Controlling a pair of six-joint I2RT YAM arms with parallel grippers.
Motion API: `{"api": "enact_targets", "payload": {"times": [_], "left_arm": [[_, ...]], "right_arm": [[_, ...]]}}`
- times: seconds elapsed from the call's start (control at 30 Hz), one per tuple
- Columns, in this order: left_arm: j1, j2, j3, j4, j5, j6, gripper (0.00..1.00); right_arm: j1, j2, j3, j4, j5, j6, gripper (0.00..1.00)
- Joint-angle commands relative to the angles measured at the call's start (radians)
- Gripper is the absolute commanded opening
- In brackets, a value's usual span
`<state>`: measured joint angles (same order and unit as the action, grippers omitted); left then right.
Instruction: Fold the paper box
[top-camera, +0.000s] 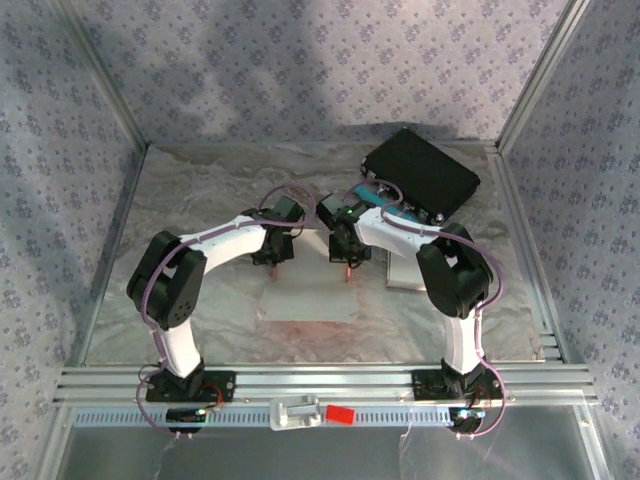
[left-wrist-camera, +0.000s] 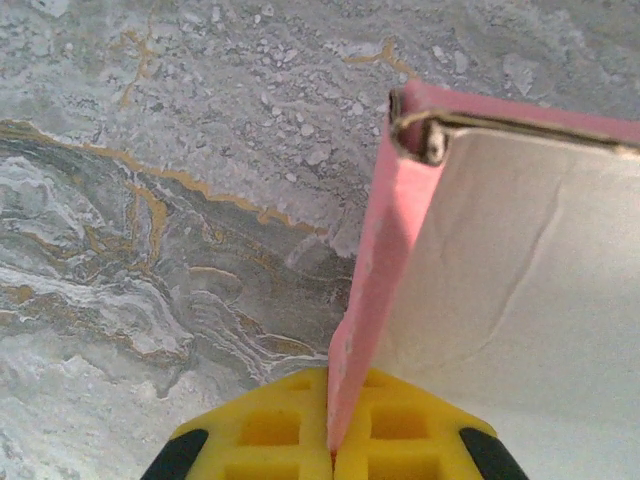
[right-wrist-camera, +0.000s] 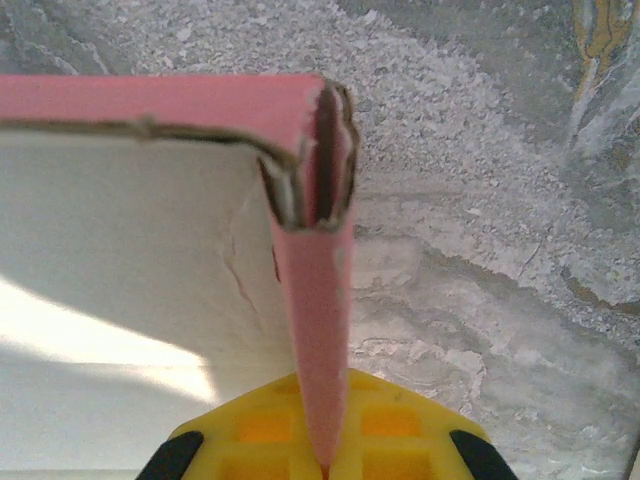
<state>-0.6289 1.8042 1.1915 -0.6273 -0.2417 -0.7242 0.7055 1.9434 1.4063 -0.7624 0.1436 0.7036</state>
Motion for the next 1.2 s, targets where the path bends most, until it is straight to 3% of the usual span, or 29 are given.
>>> {"api": "enact_targets", "payload": {"times": [0.0, 0.43, 0.63, 0.8, 1.17], "left_arm": [[-0.015, 0.025, 0.021, -0.099, -0.126, -0.073, 0.00], [-0.015, -0.021, 0.046, -0.057, -0.036, -0.066, 0.07], [-0.006, -0.094, -0.005, 0.043, 0.006, -0.061, 0.24], [0.043, -0.132, -0.046, 0.136, 0.116, -0.001, 0.30], [0.063, -0.078, -0.033, 0.060, 0.118, 0.048, 0.31]], "right_arm": [[0.005, 0.048, -0.009, -0.026, 0.003, 0.014, 0.00], [0.007, 0.088, 0.027, -0.112, 0.069, -0.019, 0.00], [0.016, 0.072, 0.014, -0.089, 0.067, -0.023, 0.00], [0.017, 0.058, 0.007, -0.086, 0.064, -0.032, 0.00], [0.010, 0.065, 0.020, -0.088, 0.050, -0.024, 0.00]]}}
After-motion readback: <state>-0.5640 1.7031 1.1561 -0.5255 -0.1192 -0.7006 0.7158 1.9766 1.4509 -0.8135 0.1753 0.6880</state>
